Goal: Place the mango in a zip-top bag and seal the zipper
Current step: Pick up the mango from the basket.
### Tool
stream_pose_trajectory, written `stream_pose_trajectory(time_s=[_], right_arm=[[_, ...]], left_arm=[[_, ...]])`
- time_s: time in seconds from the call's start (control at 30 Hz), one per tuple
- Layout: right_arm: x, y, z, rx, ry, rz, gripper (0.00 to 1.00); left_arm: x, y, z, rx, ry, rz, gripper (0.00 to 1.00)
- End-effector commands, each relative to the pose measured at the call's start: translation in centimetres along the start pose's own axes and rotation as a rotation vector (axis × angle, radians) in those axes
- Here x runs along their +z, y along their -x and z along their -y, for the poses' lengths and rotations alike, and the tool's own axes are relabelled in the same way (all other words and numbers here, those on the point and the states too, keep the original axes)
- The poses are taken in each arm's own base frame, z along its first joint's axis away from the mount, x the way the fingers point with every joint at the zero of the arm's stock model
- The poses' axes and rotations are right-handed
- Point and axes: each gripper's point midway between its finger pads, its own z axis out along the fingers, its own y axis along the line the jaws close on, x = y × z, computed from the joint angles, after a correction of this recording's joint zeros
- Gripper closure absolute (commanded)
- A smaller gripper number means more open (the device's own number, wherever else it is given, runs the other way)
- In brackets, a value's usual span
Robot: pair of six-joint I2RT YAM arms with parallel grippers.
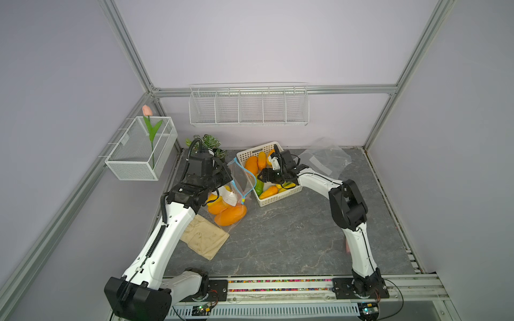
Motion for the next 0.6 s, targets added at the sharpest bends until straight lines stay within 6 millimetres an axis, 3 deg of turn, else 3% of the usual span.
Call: stream_pose_trajectory(time_s=[0.0, 0.17, 0.27, 0.57], right_arm=[[0.9, 0.3, -0.6, -0.021, 0.002, -0.024, 0.22], [2.5, -0.9, 0.8, -0.064, -0.137, -0.075, 0.25], [3.1, -1.5, 1.5, -0.078, -0.183, -0.09, 0.37], [3.8, -1.7, 2.2, -0.126, -0.233, -0.139, 0.33]], left_arm=[[-0.3, 0.3, -0.1, 0.013, -0.003, 0.021, 1.0], [-0.2, 0.4, -0.1, 0.013, -0.001, 0.021, 1.0], [-0.1, 0.4, -0.2, 0.013, 0.001, 0.021, 1.0], [-0.2, 0.5, 0.0, 0.014, -0.006, 0.021, 1.0]])
